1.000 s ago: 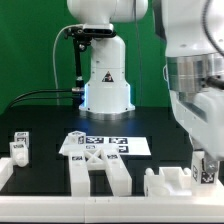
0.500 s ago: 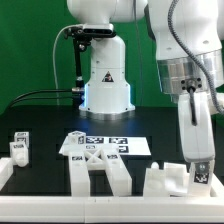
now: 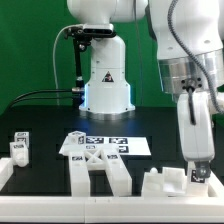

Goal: Assemble chair

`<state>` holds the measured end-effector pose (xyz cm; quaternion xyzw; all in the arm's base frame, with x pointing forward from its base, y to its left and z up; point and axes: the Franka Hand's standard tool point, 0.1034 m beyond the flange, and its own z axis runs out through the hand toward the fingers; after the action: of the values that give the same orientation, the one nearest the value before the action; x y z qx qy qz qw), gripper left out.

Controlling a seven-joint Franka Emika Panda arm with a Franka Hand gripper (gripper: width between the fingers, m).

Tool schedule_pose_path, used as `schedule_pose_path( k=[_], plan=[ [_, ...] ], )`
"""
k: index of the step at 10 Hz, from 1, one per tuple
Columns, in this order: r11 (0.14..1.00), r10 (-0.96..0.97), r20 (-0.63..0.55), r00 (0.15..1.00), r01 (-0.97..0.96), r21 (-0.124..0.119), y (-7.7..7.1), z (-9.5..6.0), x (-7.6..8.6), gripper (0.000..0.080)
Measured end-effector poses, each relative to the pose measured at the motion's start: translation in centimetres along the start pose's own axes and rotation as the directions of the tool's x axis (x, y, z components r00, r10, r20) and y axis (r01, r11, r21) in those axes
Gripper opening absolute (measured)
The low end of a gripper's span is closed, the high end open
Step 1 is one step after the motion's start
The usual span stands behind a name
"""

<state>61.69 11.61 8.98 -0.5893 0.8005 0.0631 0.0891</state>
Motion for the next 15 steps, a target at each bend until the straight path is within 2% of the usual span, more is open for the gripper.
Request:
schedule_pose_path(
  k=[1,5,7,9,11,15],
  plan=[
    [1.0,-0.01,0.007,1.0,0.01,0.011,-0.3,-0.8,-0.2,0.0641],
    [1.0,-0.01,0.002,1.0,0.01,0.005,-0.1,-0.3,0.0,0.0649],
    [0.996,-0.083,0.002,0.997,0.083,0.008,-0.2,-0.4,0.3,0.0649],
    [0.976,-0.219,0.01,0.976,0.219,0.017,-0.2,-1.9,2.7,0.0649],
    [0.922,-0.388,0.024,0.922,0.387,0.011,0.2,-3.5,4.8,0.0649],
    [0.787,-0.616,0.009,0.787,0.616,0.008,0.2,-3.4,5.0,0.0649]
  ],
)
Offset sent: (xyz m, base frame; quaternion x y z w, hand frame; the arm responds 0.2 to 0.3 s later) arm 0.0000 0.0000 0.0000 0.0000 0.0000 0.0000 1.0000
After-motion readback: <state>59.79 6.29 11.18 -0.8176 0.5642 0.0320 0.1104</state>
